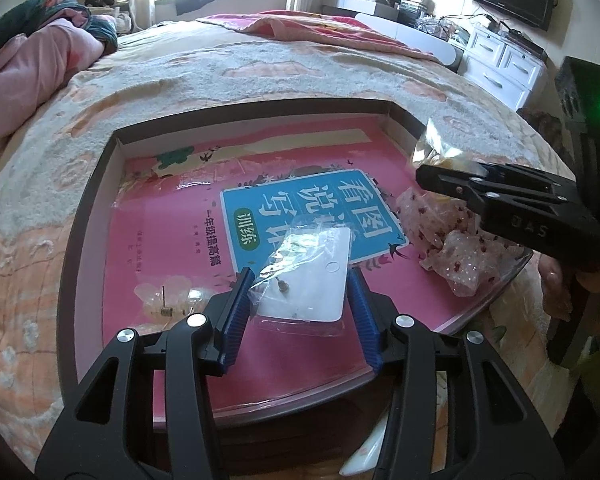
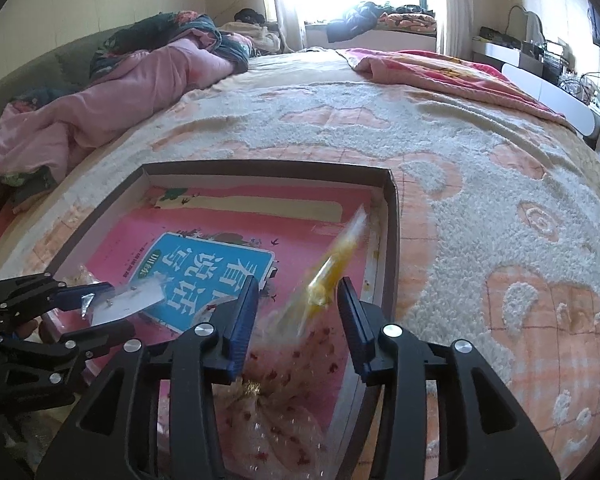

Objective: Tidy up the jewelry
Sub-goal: 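Lower the plastic card onto the pink book and open the left tool, then pull both open tools back from the tray toward the remaining items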

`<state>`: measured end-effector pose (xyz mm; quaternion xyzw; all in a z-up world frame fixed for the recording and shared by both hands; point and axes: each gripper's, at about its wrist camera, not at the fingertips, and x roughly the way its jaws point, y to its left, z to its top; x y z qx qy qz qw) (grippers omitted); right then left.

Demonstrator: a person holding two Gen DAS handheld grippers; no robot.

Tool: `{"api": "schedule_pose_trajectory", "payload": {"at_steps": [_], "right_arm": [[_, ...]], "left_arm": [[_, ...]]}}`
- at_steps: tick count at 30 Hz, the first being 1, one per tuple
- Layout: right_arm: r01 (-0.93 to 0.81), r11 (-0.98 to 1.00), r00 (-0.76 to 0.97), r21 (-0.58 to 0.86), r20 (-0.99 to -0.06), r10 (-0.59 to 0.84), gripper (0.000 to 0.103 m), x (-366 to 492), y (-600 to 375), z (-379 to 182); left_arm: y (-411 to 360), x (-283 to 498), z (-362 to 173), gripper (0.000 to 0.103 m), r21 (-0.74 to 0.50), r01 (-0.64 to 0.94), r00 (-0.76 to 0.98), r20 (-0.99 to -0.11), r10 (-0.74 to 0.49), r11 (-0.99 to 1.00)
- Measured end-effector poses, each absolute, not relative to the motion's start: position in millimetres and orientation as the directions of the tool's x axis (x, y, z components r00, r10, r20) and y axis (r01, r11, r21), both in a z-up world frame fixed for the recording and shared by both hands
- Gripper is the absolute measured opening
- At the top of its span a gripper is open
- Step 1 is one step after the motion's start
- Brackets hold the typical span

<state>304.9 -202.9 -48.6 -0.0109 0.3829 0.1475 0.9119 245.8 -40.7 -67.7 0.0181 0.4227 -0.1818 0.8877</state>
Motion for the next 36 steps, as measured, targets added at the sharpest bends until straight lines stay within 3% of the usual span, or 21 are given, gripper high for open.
{"api": "schedule_pose_trajectory", "payload": {"at_steps": [11,19,24,32,36], "right_arm": [[-0.286,0.954,0.704,0.092,-0.656,0.274,0.059,277.1,-207.9,-36.2],[-0.277,0.958,0.733,0.081,-0.626,0.265,0.076,258.6,-214.8,-28.4],[-0.259,0.962,0.750,0.091,-0.609,0.260,0.078,245.2,-223.2,-24.0],[-0.250,0.964,0.773,0.096,-0.580,0.258,0.082,223.6,-231.5,-13.8],[-0.250,0.963,0.783,0.097,-0.565,0.260,0.085,213.0,-234.1,-8.9]], "left_arm": [[-33.3,241.5,-58.6,0.047,-0.140,0.312,0.608,-0.731,-0.310,0.940],[-21.7,233.6,-45.1,0.061,-0.167,0.261,0.651,-0.697,-0.301,0.951],[-11.5,224.0,-33.8,0.064,-0.173,0.224,0.687,-0.670,-0.281,0.959],[5.2,202.5,-17.5,0.081,-0.177,0.186,0.735,-0.628,-0.256,0.967],[9.9,192.6,-9.9,0.083,-0.181,0.174,0.757,-0.604,-0.249,0.968]]}}
